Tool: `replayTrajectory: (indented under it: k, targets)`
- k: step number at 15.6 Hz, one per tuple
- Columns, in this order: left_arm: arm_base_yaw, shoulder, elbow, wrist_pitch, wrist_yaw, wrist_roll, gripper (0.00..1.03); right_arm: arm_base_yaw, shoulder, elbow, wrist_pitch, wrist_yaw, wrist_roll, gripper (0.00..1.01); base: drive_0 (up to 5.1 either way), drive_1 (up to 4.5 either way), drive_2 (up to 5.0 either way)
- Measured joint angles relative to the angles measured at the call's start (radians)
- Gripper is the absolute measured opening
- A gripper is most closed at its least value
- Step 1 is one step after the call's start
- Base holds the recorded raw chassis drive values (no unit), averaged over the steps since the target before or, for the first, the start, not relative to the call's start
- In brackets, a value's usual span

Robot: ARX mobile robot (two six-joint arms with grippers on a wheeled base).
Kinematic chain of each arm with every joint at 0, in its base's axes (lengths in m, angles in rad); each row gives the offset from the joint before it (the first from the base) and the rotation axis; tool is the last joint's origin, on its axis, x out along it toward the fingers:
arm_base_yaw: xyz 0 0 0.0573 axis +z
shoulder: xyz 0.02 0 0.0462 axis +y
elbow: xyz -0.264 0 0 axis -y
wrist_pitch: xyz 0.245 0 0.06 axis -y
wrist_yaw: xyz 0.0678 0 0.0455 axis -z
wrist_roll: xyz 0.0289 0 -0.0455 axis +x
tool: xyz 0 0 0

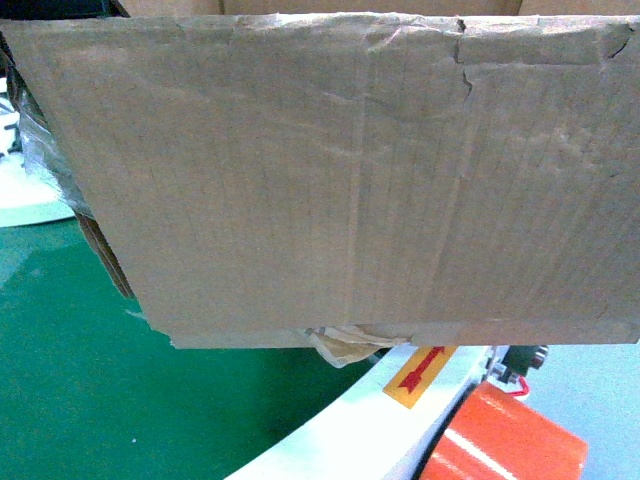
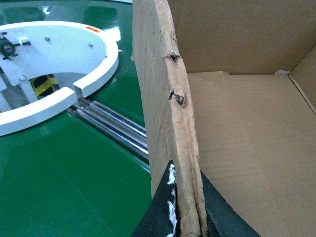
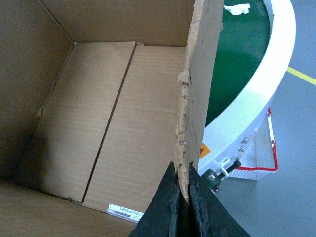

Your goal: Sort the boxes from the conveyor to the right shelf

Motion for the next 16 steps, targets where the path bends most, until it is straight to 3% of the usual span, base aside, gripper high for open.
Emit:
replayTrajectory:
  k: [5, 12, 16]
  targets:
    - [0.0, 0.0, 0.0, 0.0, 0.0, 0.0, 0.04, 0.0, 0.0, 0.0, 0.0, 0.0, 0.0, 0.02, -1.5, -1.53, -1.5]
    - [0.0, -0.002, 0.0, 0.001, 0.0, 0.0, 0.04, 0.0, -0.002, 0.0, 0.0, 0.002, 0.0, 0.02, -1.6, -5.88, 2.7]
    - [-0.001, -0.01, 0.003, -0.003, 0.0, 0.003, 0.04, 0.0, -0.011, 0.0, -0.002, 0.002, 0.0, 0.02, -1.6, -1.59, -1.6]
